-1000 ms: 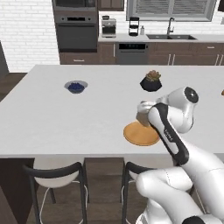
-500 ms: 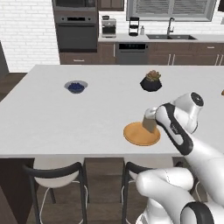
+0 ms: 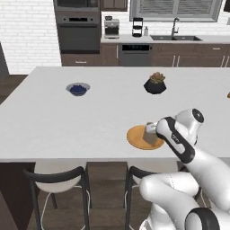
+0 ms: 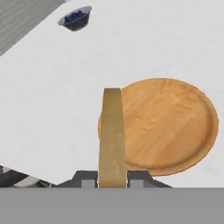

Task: Start the toaster. Once the lever pops up, take the bread to the plate on the dining counter.

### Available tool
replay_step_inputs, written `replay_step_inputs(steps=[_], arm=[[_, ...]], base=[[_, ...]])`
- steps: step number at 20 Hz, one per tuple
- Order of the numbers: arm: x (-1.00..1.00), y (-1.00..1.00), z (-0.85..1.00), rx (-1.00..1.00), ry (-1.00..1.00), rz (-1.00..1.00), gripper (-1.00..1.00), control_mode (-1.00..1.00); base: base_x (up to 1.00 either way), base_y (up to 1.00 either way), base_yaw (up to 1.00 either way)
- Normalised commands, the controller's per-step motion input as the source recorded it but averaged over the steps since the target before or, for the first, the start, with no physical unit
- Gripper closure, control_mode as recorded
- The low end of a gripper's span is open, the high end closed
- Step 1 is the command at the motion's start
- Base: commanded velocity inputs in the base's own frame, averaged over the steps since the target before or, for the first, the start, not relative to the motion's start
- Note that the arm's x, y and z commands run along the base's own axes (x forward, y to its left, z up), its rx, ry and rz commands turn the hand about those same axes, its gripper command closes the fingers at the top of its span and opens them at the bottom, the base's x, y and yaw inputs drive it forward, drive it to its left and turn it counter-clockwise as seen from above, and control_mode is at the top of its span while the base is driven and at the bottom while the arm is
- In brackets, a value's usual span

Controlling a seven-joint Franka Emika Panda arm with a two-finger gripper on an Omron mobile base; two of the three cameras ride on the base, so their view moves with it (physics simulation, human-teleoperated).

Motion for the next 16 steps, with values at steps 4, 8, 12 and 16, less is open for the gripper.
replay_step_inputs(steps=[4, 8, 12, 16], arm=[[0.43, 0.05, -0.02, 0.0, 0.0, 0.07, 1.0, -1.0], [0.69, 0.03, 0.0, 0.0, 0.01, 0.05, 1.0, -1.0], [0.59, 0.0, 0.0, 0.0, 0.02, 0.09, 1.0, -1.0], [0.5, 0.0, -0.27, 0.0, 0.06, 0.07, 1.0, -1.0]], base=[[0.0, 0.0, 0.0], [0.0, 0.0, 0.0], [0.0, 0.0, 0.0], [0.0, 0.0, 0.0]])
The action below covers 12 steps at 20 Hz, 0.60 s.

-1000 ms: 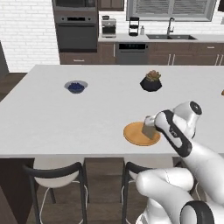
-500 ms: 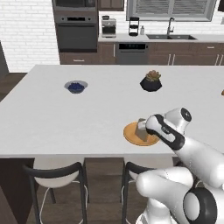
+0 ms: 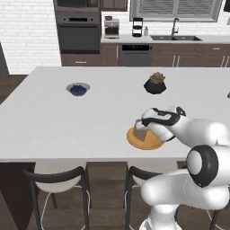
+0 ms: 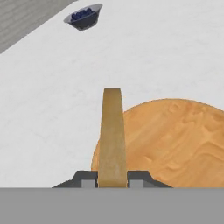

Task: Start the toaster. Once the lever pops up, take the bread to the plate on the dining counter.

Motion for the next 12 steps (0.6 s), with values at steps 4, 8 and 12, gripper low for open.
replay_step_inputs(steps=[4, 8, 12], arm=[[0.04, 0.0, -0.56, 0.0, 0.01, 0.08, 1.0, -1.0], [0.14, 0.0, -0.28, 0.0, 0.01, 0.06, 1.0, -1.0], [0.33, 0.0, -0.01, 0.0, 0.0, 0.05, 1.0, -1.0]], base=[[0.0, 0.0, 0.0], [0.0, 0.0, 0.0], [0.0, 0.0, 0.0]])
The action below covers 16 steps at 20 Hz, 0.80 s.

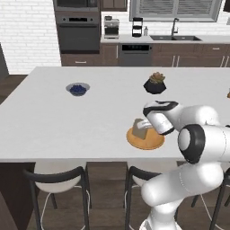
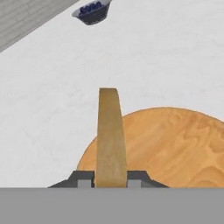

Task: Start the toaster. Once the lever pops up, take the bread to the plate on the dining counter.

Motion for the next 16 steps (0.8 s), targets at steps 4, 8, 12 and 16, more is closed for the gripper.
replay_step_inputs(steps=[4, 8, 12, 16], arm=[[0.03, 0.0, -0.19, 0.0, 0.0, 0.06, 1.0, -1.0], [-0.23, 0.0, -0.38, -0.01, 0.06, 0.06, -1.0, -1.0], [-0.42, -0.19, -0.19, -0.03, 0.02, 0.04, -1.0, -1.0], [-0.39, -0.14, -0.04, -0.02, 0.03, 0.02, -1.0, -1.0]], base=[[0.0, 0.0, 0.0], [0.0, 0.0, 0.0], [0.0, 0.0, 0.0], [0.0, 0.0, 0.0]])
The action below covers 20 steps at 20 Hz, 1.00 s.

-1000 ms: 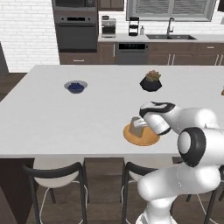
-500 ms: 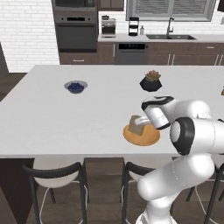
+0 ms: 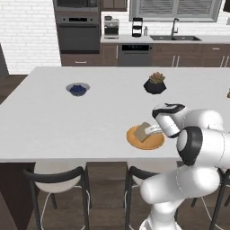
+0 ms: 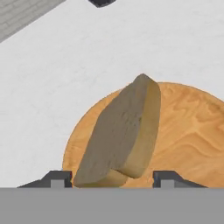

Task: Start the toaster. Once the lever pops up, take the bread to the plate on the dining counter.

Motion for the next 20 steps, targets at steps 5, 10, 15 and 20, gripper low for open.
replay_step_inputs(steps=[5, 10, 15, 20], arm=[[-0.22, -0.3, 0.02, 0.0, 0.0, 0.0, -1.0, -1.0], [-0.03, -0.62, 0.16, -0.06, 0.06, 0.0, -1.0, -1.0], [-0.08, -0.42, 0.23, -0.11, 0.1, 0.0, -1.0, -1.0], [-0.61, 0.14, 0.81, -0.19, 0.0, 0.0, -1.0, -1.0]], base=[[0.0, 0.0, 0.0], [0.0, 0.0, 0.0], [0.0, 0.0, 0.0], [0.0, 0.0, 0.0]])
